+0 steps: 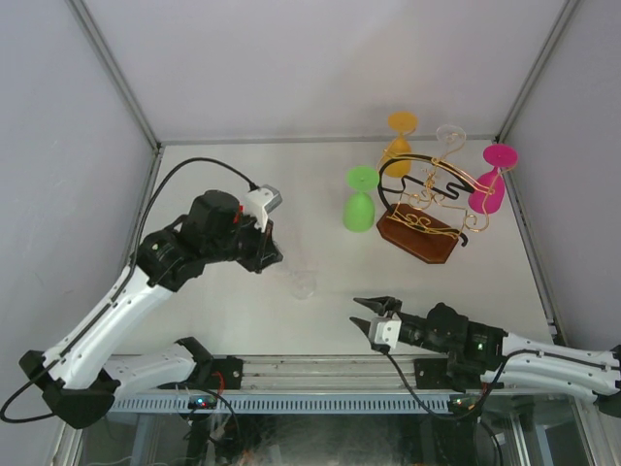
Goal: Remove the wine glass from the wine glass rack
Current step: Place the wine glass at the center of the board.
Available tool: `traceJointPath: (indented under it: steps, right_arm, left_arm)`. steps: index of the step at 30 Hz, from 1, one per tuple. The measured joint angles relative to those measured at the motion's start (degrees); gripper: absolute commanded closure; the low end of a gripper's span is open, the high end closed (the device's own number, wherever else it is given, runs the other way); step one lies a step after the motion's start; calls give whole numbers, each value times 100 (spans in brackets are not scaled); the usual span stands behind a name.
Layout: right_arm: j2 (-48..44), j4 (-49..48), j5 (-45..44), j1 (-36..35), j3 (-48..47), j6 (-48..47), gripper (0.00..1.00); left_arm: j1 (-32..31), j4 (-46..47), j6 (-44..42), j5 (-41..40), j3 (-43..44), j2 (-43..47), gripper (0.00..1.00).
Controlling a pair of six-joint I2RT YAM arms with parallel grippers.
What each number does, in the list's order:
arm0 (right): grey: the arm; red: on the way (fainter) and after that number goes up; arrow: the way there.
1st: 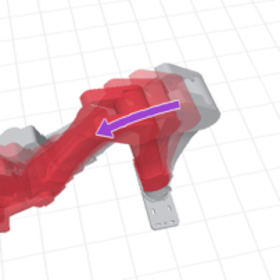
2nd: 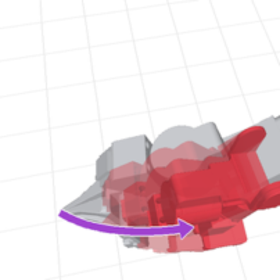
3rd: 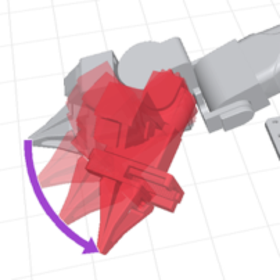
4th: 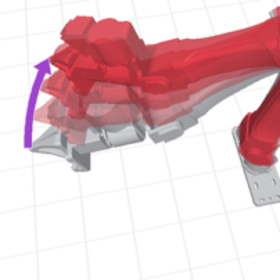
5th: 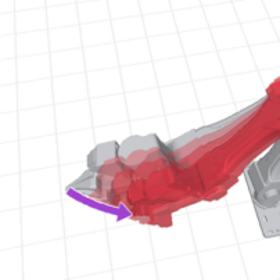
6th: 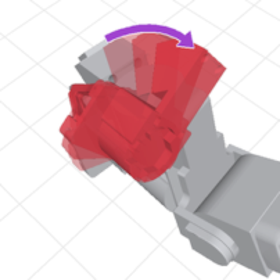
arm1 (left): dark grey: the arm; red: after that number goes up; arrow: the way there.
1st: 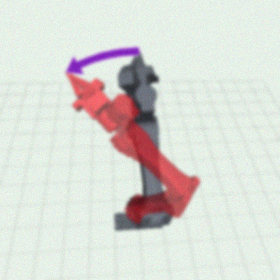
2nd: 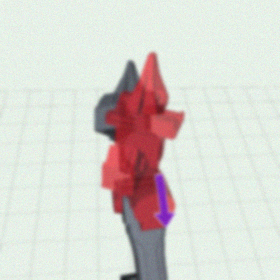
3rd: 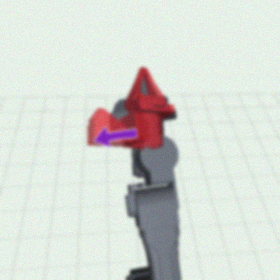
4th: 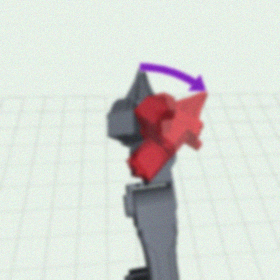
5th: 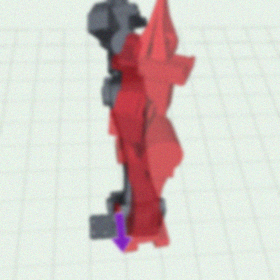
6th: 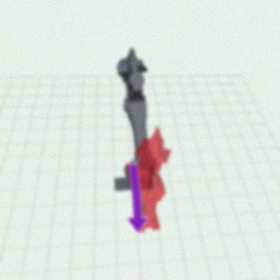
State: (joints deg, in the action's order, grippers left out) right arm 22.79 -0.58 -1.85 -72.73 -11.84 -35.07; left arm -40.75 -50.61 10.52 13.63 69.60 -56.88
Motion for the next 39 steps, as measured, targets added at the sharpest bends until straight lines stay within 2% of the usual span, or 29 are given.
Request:
traceJointPath:
  steps: [7,16,21,31,39]
  right_arm:
    - [-684,-142,-101,0,0,214,50]
    - [-1338,-732,-17,0,0,468,45]
    - [-1316,-916,-68,0,0,522,44]
    - [-1270,-997,-319,0,0,514,43]
    - [-1270,-997,-391,28,0,485,42]
  left_arm:
    - [0,-118,258,-1215,933,-1123,100]
    - [0,-367,396,-2013,2173,-2789,100]
    - [63,-507,448,-2144,2365,-3213,100]
    - [542,-568,595,-2144,2472,-3477,100]
    - [575,-492,605,-2159,2472,-3797,100]
